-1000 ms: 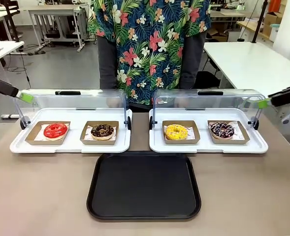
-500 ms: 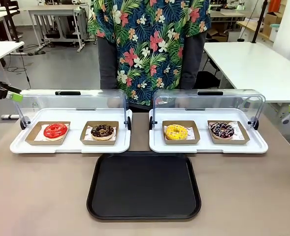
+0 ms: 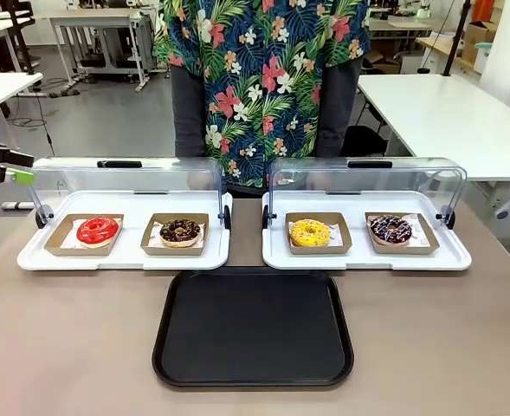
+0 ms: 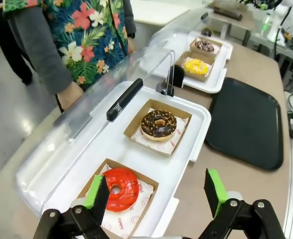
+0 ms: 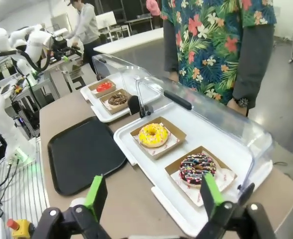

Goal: Move the fourth donut from the left to the tray.
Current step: Pick up the Paper togo box containing the Donut indicated by the person and place it on the Handle tray.

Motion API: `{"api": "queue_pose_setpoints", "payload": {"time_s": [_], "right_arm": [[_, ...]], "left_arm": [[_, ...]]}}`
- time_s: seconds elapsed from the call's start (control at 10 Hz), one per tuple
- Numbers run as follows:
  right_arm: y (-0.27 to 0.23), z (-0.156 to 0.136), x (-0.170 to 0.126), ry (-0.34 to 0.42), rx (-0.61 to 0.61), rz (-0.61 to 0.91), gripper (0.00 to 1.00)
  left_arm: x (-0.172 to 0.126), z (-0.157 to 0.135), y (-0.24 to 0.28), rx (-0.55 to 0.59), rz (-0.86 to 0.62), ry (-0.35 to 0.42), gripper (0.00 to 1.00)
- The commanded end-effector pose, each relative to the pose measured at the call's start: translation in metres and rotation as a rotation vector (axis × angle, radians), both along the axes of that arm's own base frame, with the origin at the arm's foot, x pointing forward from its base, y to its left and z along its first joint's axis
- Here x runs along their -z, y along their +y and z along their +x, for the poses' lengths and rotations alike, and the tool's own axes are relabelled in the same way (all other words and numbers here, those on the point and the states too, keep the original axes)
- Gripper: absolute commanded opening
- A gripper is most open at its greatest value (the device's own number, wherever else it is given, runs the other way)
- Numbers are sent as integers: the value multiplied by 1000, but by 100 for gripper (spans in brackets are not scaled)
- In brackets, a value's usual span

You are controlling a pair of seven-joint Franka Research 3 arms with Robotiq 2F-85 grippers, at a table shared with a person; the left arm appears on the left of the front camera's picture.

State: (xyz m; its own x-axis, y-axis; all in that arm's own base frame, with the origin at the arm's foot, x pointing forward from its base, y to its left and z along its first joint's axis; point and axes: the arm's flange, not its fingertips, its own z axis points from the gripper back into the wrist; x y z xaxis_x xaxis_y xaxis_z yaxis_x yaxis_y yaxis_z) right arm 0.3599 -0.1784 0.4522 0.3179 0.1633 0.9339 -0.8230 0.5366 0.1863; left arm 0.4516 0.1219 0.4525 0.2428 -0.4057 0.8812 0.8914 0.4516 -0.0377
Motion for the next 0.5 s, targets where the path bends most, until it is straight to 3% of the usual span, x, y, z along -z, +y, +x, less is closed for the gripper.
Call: {"api": "queue_pose_setpoints", "payload": {"time_s": [0.0, 0.3, 0.4], "right_arm": [[-1, 1, 1, -29, -12, -9, 100], [0, 0, 0, 0, 0, 0, 100], [0, 0, 0, 0, 0, 0, 100]], "left_arm": [[10, 2, 7, 22, -62, -39, 100], [11, 5, 12, 29, -80, -59, 100], [9, -2, 8, 14, -55, -23, 100]]}}
